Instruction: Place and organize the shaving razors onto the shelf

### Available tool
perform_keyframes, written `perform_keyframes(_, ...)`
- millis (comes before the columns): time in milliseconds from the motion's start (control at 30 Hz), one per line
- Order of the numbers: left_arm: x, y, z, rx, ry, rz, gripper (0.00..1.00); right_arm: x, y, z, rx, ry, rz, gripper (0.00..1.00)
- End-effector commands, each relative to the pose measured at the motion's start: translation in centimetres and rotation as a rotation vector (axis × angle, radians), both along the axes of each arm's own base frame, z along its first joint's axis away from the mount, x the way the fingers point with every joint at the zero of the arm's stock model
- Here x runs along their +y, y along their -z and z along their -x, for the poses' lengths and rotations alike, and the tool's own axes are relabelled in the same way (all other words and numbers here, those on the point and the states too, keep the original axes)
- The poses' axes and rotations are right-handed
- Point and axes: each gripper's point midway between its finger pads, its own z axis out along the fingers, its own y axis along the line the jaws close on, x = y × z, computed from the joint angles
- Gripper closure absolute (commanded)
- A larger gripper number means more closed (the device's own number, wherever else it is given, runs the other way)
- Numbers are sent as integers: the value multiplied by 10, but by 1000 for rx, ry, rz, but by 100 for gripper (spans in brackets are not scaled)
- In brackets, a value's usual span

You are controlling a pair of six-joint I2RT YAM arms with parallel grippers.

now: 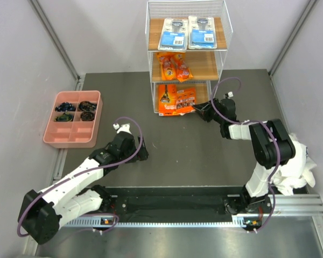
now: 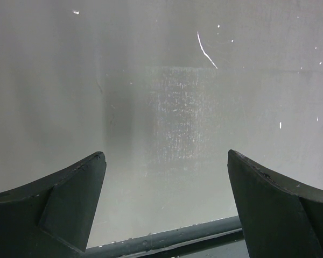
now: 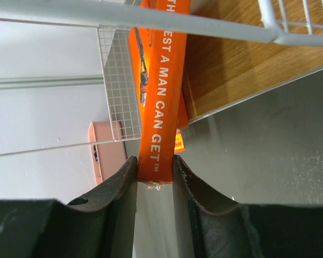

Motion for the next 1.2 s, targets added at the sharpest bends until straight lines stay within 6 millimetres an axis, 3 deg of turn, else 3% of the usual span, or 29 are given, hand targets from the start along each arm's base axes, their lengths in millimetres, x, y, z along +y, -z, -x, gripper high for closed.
perform_keyframes(0,-7,-16,-9,-43,15,28,1,-2,6,-11,28,18,8,100)
perform_keyframes(233,-7,-15,-8,-40,14,33,1,-9,22,-12,100,54,43,91)
perform_keyframes(400,-7,-14,-6,-37,14,38,1,-12,18,-10,97,63,58,63)
perform_keyframes(767,-7,-10,-2,-26,10,49,1,-17,15,1,134,62,111,24)
perform_keyframes(833,-8,-10,-2,-28,12,54,1,-19,16,5,137,61,129,1)
perform_keyframes(1067,-10,-7,0,-16,17,66,1,-12,11,25,121,31,161,2)
perform_keyframes(1133,-10,-7,0,-15,16,67,1,-7,13,30,124,24,160,9)
perform_keyframes(1167,-10,-6,1,-12,15,68,1,-1,14,33,124,13,157,17)
